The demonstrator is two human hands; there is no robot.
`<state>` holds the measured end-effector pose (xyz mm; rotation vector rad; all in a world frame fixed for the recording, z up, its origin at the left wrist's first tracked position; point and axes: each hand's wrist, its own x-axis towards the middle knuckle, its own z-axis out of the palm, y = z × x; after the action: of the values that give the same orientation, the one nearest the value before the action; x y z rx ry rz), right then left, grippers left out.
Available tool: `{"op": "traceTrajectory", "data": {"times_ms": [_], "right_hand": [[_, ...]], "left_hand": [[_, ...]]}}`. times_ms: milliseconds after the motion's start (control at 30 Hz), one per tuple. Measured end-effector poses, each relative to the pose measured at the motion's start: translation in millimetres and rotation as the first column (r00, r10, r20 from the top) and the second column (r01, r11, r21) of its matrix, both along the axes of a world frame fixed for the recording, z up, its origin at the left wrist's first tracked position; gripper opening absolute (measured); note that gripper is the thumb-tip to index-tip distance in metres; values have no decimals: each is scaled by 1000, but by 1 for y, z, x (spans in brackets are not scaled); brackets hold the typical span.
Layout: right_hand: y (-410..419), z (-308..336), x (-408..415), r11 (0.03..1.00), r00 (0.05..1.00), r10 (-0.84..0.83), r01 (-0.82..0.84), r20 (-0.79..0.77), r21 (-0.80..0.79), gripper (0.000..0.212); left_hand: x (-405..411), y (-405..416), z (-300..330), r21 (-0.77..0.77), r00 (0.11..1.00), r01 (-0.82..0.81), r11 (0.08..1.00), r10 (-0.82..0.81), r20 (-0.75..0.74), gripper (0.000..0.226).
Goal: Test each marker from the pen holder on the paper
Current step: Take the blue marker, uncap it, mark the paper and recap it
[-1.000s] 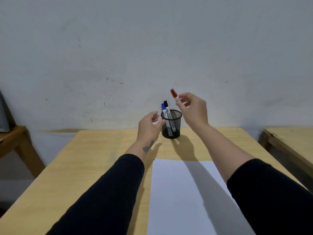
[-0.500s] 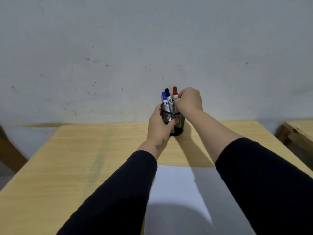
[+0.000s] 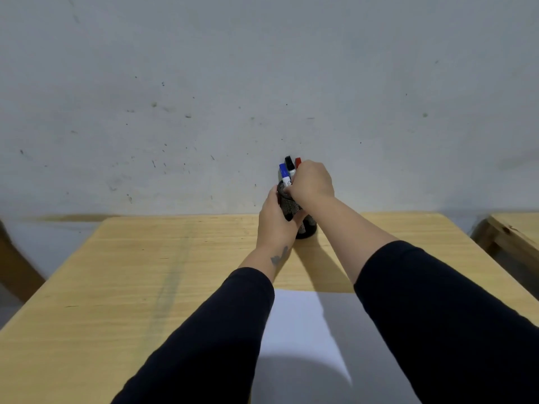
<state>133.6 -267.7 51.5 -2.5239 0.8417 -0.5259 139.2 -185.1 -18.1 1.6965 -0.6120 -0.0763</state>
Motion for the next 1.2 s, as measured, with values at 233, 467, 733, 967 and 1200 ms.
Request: {"op": "traceTrajectory", "data": {"times_ms": [233,467,733,967,1200], "right_hand": [[4,16,-5,996,980,15,-33,201,84,17],[16,80,-51,992,894,100,-122,437,23,20],[43,44,-120,962,938,248,-269,243,55,20],[85,5,-166,988,897,154,-137,415,-71,14],[118,-23,-182,198,866,-386,-258,317,946,23]], "left_hand": [[1,2,6,37,1000,12,999,-11,-27,55],[6,26,63,119,996,-57,991,48,75,65],[-43,84,98,16,939,16,1000,-20,344,29],[-87,117,65,-47,988,-81,996,87,126,14],[-132,131,19,-169,991,-137,976,135,-24,5]]}}
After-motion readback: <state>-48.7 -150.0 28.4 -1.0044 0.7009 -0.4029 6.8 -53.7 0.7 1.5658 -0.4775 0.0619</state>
